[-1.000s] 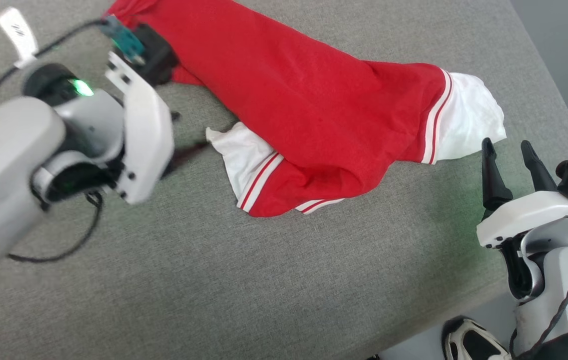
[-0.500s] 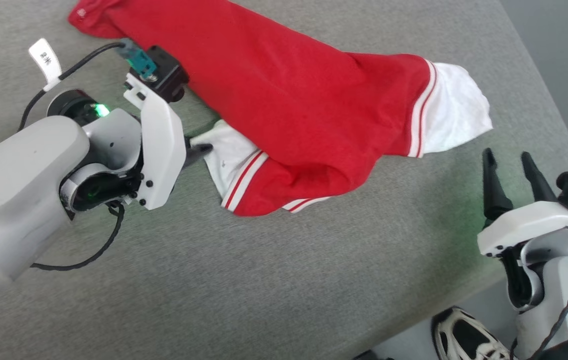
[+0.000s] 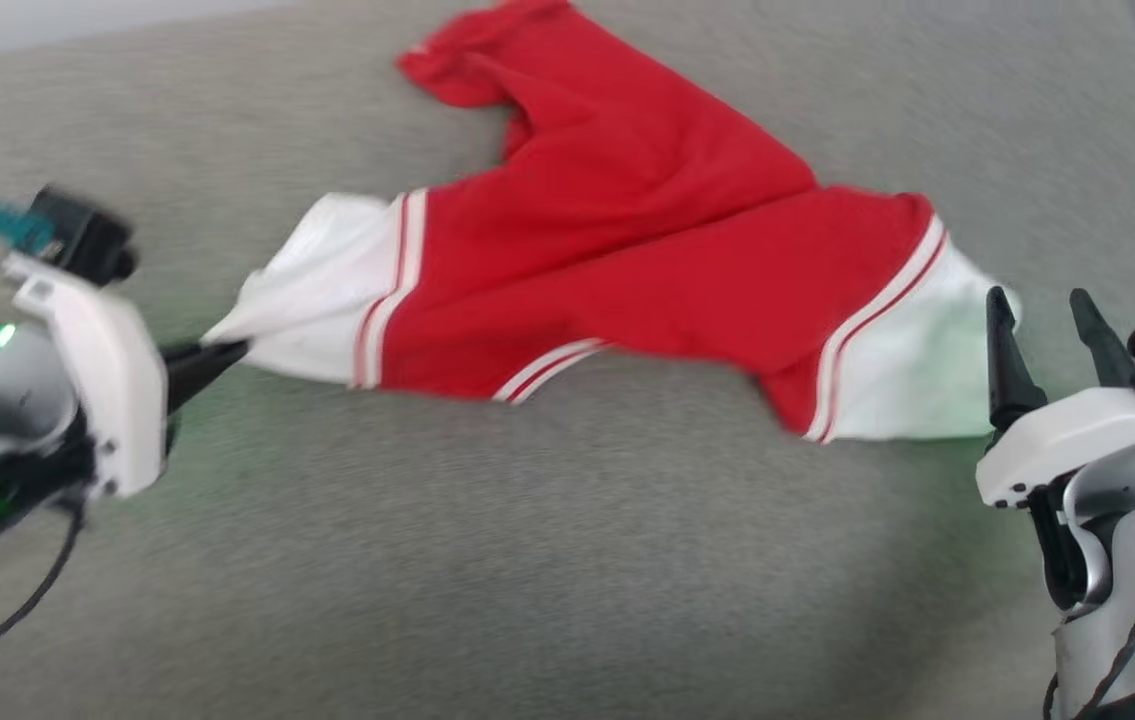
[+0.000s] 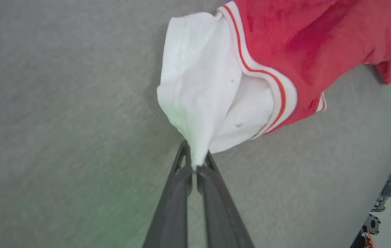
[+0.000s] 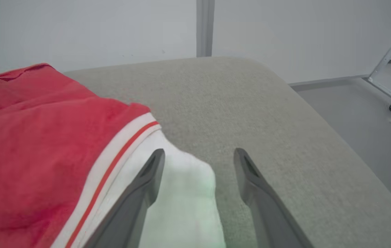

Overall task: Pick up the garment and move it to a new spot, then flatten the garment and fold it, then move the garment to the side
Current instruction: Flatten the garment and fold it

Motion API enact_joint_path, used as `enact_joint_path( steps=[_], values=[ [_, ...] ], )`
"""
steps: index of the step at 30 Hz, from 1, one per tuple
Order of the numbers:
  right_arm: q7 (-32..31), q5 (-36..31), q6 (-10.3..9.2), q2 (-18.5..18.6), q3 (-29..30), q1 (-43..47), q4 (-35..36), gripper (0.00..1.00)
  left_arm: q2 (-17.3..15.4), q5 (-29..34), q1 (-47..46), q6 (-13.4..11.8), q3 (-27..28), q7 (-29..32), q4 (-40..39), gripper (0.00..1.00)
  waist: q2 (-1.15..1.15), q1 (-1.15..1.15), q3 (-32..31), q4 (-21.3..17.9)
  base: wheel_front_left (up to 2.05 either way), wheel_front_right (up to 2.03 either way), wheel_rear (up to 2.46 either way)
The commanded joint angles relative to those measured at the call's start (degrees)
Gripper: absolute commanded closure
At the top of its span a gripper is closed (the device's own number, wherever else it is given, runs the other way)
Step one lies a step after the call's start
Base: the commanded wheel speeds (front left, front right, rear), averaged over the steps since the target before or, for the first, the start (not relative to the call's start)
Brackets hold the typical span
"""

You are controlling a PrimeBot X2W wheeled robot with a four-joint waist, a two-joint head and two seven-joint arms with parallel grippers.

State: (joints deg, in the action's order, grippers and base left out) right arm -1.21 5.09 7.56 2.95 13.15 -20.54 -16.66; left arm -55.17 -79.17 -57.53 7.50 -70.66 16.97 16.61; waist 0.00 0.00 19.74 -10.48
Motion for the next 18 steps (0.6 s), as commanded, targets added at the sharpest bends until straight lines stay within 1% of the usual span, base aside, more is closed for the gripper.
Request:
enact_joint_path(
  steps=[1,3,6,9,11,14,15,17,18],
  values=[
    [-0.83,-0.21,-0.14,0.33,-0.21,0.67,0.92,0.00,-0.74,-0.62,1.67,-0.21,0.03,-0.80,0.41,1.00,0.00,0.00,-3.10,4.28,0.00,0.00,0.00],
    [-1.96,-0.37,-0.14,0.53,-0.82,0.94,2.05,0.00,-1.85,-0.99,3.71,-0.50,-0.26,-1.64,1.23,1.00,0.00,0.00,-3.52,5.59,0.00,0.00,0.00],
    [-3.42,-0.56,-0.14,0.97,-1.39,1.30,3.59,0.00,-1.79,-1.24,5.71,-1.87,-0.36,-3.27,2.34,1.00,0.00,0.00,-3.79,7.04,0.00,0.00,0.00],
    [-4.55,-0.82,-0.14,1.51,-2.21,1.73,5.03,0.00,-1.54,-1.68,7.48,-1.90,-0.27,-4.87,4.43,1.00,0.00,0.00,-3.95,7.74,0.00,0.00,0.00],
    [-5.37,-0.94,-0.14,1.94,-2.52,2.20,5.89,0.00,-0.62,-1.31,7.86,-1.80,-0.27,-5.88,5.71,1.00,0.00,0.00,-4.08,8.05,0.00,0.00,0.00],
    [-6.41,-1.04,-0.14,2.56,-3.35,2.47,7.13,0.00,0.95,-2.46,8.98,-1.48,0.35,-8.00,7.27,1.00,0.00,0.00,-4.42,8.24,0.00,0.00,0.00],
    [-6.84,-1.00,-0.14,2.76,-3.78,2.60,7.65,0.00,1.32,-2.65,9.27,-1.41,0.54,-8.83,7.84,0.86,0.00,0.00,-4.55,8.26,0.00,0.00,0.00],
    [-7.49,-1.02,-0.14,3.66,-5.17,3.05,8.60,0.00,1.89,-2.40,9.84,-1.20,0.86,-10.93,8.60,0.50,0.00,0.00,-4.85,8.27,0.00,0.00,0.00],
    [-8.09,-0.93,-0.14,4.24,-6.10,3.27,8.86,0.00,2.17,-2.03,10.31,-1.24,1.02,-12.35,8.98,0.28,0.00,0.00,-5.04,8.23,0.00,0.00,0.00]
  ],
)
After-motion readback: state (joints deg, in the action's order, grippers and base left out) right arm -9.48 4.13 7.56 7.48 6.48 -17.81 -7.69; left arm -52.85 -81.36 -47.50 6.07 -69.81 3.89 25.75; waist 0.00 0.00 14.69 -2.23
